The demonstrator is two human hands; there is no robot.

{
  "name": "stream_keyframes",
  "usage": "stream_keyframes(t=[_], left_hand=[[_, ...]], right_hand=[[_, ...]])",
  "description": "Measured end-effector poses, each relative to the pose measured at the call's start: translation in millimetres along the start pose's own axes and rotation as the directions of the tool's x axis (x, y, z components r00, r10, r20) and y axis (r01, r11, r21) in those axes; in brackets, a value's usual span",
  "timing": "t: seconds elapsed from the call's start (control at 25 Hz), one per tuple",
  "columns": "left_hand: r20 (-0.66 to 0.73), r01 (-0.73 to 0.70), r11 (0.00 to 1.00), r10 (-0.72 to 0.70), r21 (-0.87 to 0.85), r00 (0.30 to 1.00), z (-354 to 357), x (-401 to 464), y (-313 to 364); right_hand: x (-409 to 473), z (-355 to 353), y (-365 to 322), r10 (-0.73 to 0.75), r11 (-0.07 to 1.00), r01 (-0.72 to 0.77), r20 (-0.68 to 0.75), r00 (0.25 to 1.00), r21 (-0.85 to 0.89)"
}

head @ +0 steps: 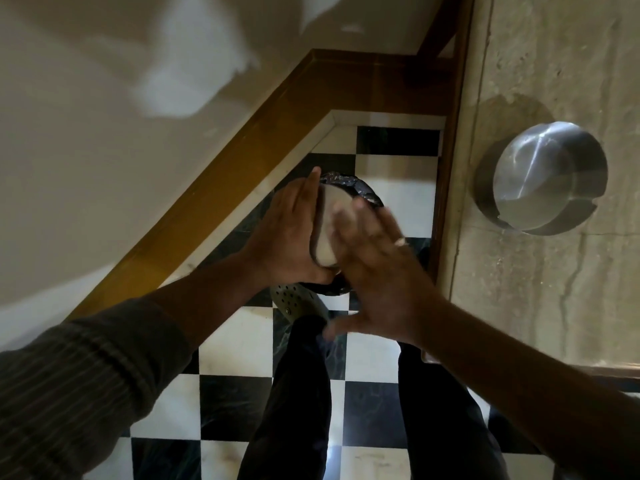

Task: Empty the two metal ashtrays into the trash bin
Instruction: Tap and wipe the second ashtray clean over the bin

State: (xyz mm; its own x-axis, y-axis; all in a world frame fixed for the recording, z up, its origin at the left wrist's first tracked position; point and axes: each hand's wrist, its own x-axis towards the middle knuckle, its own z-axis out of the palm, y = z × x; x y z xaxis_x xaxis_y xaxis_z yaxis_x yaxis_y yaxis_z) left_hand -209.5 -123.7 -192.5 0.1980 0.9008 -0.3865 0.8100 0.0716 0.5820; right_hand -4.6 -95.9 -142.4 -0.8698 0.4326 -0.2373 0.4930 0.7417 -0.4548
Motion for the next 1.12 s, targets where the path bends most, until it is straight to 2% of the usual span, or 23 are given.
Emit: stream_keyframes(t=[0.04,0.08,0.16,0.24,0.32,0.4,0.44,0.48,0.52,0.56,0.6,0.64,0.68,0.72,0.8,0.88,0.96,1.04,1.08,1.12], left_hand=[[-0.009,-0.018,1.0,0.018,0.002,1.0,2,-1,1],[-0.017,-0.031,0.999,0.031,0.015,0.999,4,-3,1],[-0.048,0.018,1.0,-0.018,0.005,0.999,5,-9,-1],[-0.062,0.054,0.998,-0.055,-0.02,0.997,5,-10,-1],[-0.059,0.054,0.999,-0.054,0.003,0.997,5,-7,-1],[-0.011,0.012,0.999,-0.012,0.033,1.0,4,-2,-5],[0.002,0.001,1.0,-0.001,0.027,1.0,5,0,-4],[-0.012,0.015,1.0,-0.015,-0.002,1.0,7,0,-4],[-0.019,0.051,0.998,-0.052,-0.03,0.998,7,-2,-3],[0.0,0.084,0.996,-0.084,-0.037,0.996,8,-5,-1],[0.038,0.095,0.995,-0.094,-0.026,0.995,8,-8,2],[0.064,0.098,0.995,-0.096,-0.027,0.993,10,-11,4],[0.053,0.108,0.993,-0.106,-0.05,0.993,12,-16,6],[0.021,0.107,0.991,-0.105,-0.076,0.994,15,-17,6],[-0.033,0.105,0.99,-0.108,-0.099,0.994,21,-17,5],[-0.039,0.082,0.994,-0.085,-0.074,0.996,19,-14,3],[-0.009,0.026,0.999,-0.026,-0.019,1.0,14,-6,-7],[0.0,-0.006,0.999,0.006,0.032,1.0,10,3,-14],[-0.018,-0.008,0.999,0.009,0.037,1.0,10,7,-14],[-0.051,-0.001,1.0,0.002,0.028,0.999,10,8,-11]], right_hand=[[-2,11,-2,0.02,0.999,-0.007,0.257,0.966,-0.05],[-3,18,-2,0.034,0.996,-0.001,0.396,0.918,-0.084],[2,24,0,0.014,0.996,0.02,0.398,0.917,-0.082],[5,14,0,-0.009,0.999,0.022,0.246,0.969,-0.049],[4,5,-1,-0.047,0.999,0.047,-0.016,0.999,0.012],[8,-3,-5,-0.062,0.996,0.081,-0.311,0.948,0.047],[10,-5,-3,-0.05,0.997,0.071,-0.39,0.919,0.039],[12,-3,0,-0.049,0.999,0.05,-0.357,0.933,-0.006],[14,-1,5,-0.069,0.995,0.056,-0.166,0.984,-0.079],[13,6,8,-0.053,0.99,0.068,0.117,0.992,-0.125],[8,15,10,-0.01,0.988,0.061,0.335,0.942,-0.142],[5,22,10,0.014,0.988,0.056,0.441,0.897,-0.145],[6,26,8,-0.009,0.99,0.073,0.455,0.89,-0.123],[7,24,5,-0.032,0.994,0.073,0.4,0.916,-0.087],[8,17,2,-0.026,0.998,0.037,0.198,0.98,-0.052],[7,7,3,-0.032,0.998,0.033,0.019,0.999,-0.054],[8,-5,0,-0.071,0.997,0.066,-0.206,0.976,-0.029],[12,-13,-7,-0.067,0.997,0.073,-0.406,0.911,0.0],[14,-13,-7,-0.06,0.998,0.062,-0.421,0.905,-0.01],[16,-11,-4,-0.072,0.997,0.057,-0.318,0.945,-0.056]])
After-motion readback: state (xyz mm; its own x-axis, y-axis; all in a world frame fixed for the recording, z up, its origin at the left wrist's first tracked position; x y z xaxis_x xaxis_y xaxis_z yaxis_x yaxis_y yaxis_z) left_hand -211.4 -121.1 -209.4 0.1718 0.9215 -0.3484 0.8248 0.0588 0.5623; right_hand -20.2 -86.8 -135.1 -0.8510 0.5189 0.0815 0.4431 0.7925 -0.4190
